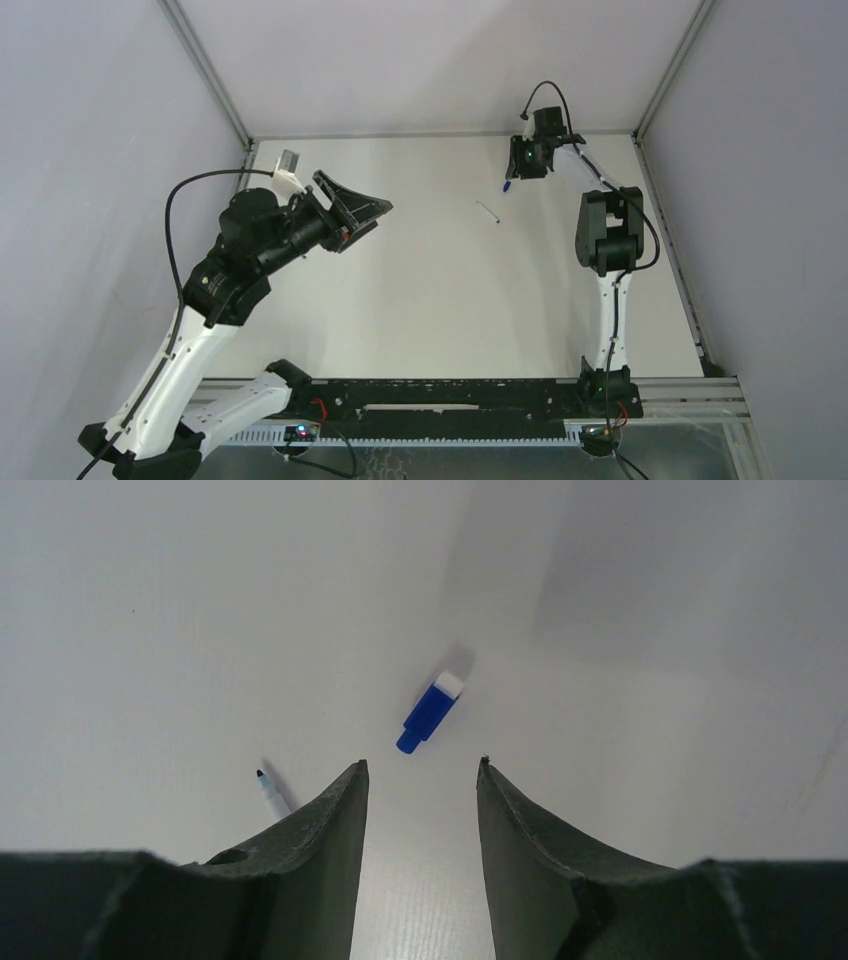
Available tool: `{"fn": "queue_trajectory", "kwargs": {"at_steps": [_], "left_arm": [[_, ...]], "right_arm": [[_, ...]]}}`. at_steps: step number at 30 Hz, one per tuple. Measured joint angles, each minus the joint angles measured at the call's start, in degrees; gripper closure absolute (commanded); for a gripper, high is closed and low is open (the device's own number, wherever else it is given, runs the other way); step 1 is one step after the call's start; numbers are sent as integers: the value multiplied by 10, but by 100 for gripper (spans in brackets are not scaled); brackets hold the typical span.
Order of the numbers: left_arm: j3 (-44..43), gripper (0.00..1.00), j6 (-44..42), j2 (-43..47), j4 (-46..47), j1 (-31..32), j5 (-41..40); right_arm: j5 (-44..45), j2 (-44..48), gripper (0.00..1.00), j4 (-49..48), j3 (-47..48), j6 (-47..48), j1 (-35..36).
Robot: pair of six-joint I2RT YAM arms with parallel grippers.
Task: Insert the pens into the pen caps
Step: Pick up the pen cap from the center of the board.
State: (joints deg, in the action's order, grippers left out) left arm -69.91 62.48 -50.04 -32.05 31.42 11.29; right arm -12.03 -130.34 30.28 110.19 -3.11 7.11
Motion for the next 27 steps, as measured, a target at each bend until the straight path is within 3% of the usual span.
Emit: {"fn": "queue_trajectory", "kwargs": {"at_steps": [9, 15, 20, 27], "left_arm": [[-24, 26, -7, -13, -3, 25, -6], [-16, 21, -50, 2, 11, 26, -21], [72, 13, -156, 46, 60, 26, -42], [273, 2, -312, 137, 137, 27, -97]], "right_arm": [[0, -30, 48, 18, 48, -1, 0], [0, -51, 48, 45, 82, -1, 1], [7, -71, 49, 65, 111, -1, 3], [22, -90, 53, 94, 146, 0, 8]]}}
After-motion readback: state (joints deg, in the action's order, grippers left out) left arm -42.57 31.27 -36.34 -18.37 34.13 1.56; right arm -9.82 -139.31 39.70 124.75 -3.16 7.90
